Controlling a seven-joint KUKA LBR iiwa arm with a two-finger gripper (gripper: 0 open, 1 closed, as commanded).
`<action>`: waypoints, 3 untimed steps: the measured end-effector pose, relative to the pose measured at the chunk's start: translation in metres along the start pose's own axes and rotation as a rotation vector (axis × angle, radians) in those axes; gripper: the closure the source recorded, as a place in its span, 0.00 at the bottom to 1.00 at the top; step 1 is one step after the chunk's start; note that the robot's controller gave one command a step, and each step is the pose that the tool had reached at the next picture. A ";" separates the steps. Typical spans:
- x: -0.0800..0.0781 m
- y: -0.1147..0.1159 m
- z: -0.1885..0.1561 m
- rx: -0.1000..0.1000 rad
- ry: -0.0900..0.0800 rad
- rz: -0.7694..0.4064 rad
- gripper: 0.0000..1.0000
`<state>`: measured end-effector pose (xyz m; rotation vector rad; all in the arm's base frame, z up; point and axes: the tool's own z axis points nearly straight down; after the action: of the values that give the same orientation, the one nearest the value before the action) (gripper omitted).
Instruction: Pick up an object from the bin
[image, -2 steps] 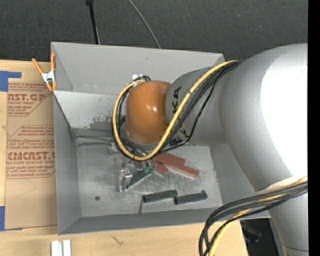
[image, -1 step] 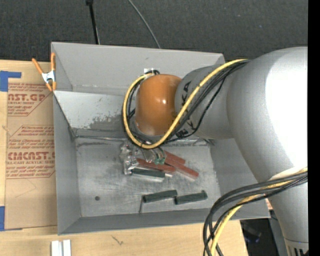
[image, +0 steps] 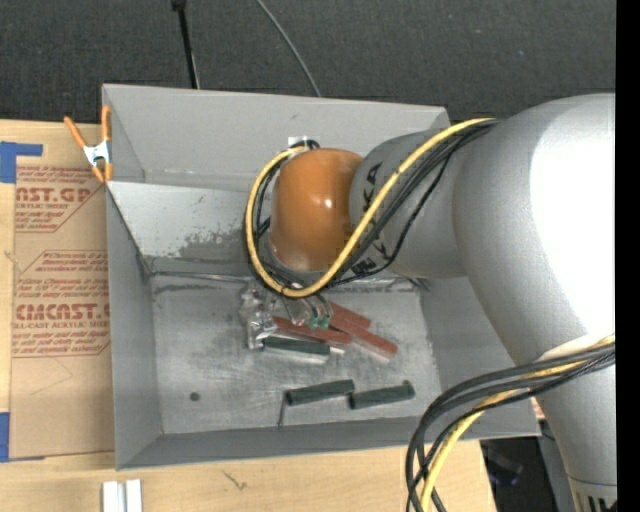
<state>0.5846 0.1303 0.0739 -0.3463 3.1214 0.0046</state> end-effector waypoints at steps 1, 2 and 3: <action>0.008 0.008 -0.060 0.001 0.005 0.015 1.00; 0.035 -0.075 -0.058 0.003 0.000 0.192 0.00; 0.035 -0.074 -0.058 0.002 0.000 0.191 0.00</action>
Offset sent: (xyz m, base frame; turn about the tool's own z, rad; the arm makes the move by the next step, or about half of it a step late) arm -0.0182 -0.0807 0.0579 0.1913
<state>0.5666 0.0500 0.1314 -0.0463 3.1401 0.0011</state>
